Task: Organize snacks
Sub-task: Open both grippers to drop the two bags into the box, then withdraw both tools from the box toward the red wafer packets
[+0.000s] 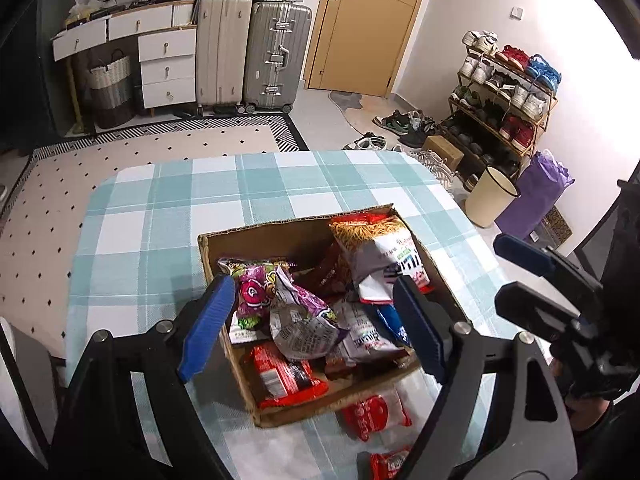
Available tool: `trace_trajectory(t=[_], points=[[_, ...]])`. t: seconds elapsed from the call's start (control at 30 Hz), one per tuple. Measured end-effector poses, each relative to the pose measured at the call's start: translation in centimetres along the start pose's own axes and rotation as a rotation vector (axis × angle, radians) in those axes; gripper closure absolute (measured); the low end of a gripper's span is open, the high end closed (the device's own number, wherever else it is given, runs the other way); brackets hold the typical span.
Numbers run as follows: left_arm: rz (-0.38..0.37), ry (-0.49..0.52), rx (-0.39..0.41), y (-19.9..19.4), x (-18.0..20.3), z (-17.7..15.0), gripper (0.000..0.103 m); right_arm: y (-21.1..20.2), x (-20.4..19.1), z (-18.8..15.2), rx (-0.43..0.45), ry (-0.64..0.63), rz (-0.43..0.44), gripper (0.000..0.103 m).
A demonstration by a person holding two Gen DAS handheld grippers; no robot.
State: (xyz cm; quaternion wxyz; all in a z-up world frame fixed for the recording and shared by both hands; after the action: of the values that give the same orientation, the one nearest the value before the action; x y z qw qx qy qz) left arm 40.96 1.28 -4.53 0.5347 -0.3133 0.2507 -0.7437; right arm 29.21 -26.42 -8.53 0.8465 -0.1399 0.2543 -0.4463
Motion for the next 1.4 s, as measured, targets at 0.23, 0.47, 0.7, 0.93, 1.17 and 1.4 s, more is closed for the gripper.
trace_trajectory(t=[0.23,0.47,0.7,0.93,1.17,1.4], points=[[0.024,0.022,0.027,-3.1,1.2,-1.1,0.02,-2.4,-1.2,-0.1,0.021,-0.018,-0.001,0.019],[0.051,0.042,0.039,-5.5,2.5,-2.5,0.017,-4.8,-1.9,-1.4,0.026,-0.017,-0.01,0.019],[0.068,0.042,0.088,-8.0,3.9,-4.0,0.007,-7.3,-2.4,-2.6,0.056,-0.003,-0.018,0.011],[0.077,0.033,0.096,-9.5,4.8,-5.9,0.001,-10.2,-3.6,-3.9,0.078,-0.035,-0.021,0.008],[0.087,0.038,0.08,-9.8,5.5,-9.1,0.001,-12.2,-4.5,-6.0,0.079,-0.049,-0.032,0.007],[0.09,0.038,0.025,-8.5,5.7,-12.9,0.001,-13.9,-5.0,-8.0,0.089,-0.037,-0.059,0.003]])
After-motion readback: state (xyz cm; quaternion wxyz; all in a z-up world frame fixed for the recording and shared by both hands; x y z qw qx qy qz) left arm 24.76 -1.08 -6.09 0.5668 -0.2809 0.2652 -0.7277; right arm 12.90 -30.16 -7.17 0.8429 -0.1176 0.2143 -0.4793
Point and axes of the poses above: each gripper's, at about its wrist camera, not at the fingertips, and y roughly the way its jaws point, x to its right, z to its top, the point moved 8 cm from there along y, roughly the way its jaws point, and after that the axes turned 1 degree about x, right-handed, at the moved point
